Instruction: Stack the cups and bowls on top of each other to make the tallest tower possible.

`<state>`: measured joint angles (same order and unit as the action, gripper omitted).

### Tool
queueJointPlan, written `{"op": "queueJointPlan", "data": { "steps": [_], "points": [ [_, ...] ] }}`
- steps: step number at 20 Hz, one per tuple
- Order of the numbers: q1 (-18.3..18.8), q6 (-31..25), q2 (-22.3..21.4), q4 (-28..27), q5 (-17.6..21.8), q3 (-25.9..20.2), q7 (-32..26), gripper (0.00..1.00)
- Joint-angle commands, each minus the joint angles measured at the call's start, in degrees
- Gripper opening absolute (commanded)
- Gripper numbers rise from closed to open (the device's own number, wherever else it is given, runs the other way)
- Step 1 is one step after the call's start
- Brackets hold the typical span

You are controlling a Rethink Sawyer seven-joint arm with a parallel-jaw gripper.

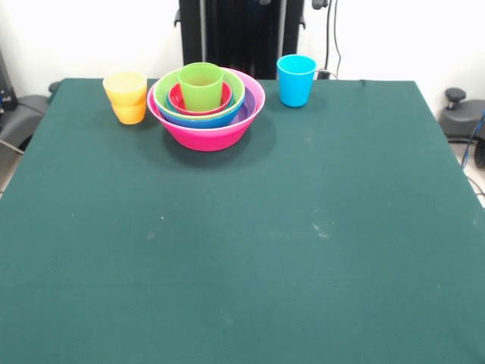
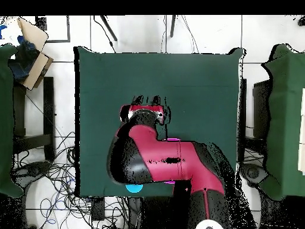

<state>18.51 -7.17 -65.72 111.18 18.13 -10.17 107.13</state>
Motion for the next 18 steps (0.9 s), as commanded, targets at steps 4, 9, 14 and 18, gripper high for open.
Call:
{"op": "queueJointPlan", "data": {
  "steps": [4, 9, 14, 18],
  "points": [
    [-0.8, 9.0, 0.3, 14.0, 6.0, 3.6, 7.0, 1.0],
    [-3.0, 16.2, 3.8, 15.9, 7.2, 8.5, 6.8, 1.0],
    [-4.9, 21.5, 7.3, 16.8, 7.3, 12.4, 6.4, 1.0],
    [-7.2, 27.4, 12.0, 16.4, 6.7, 16.0, 5.6, 1.0]
  ]
}}
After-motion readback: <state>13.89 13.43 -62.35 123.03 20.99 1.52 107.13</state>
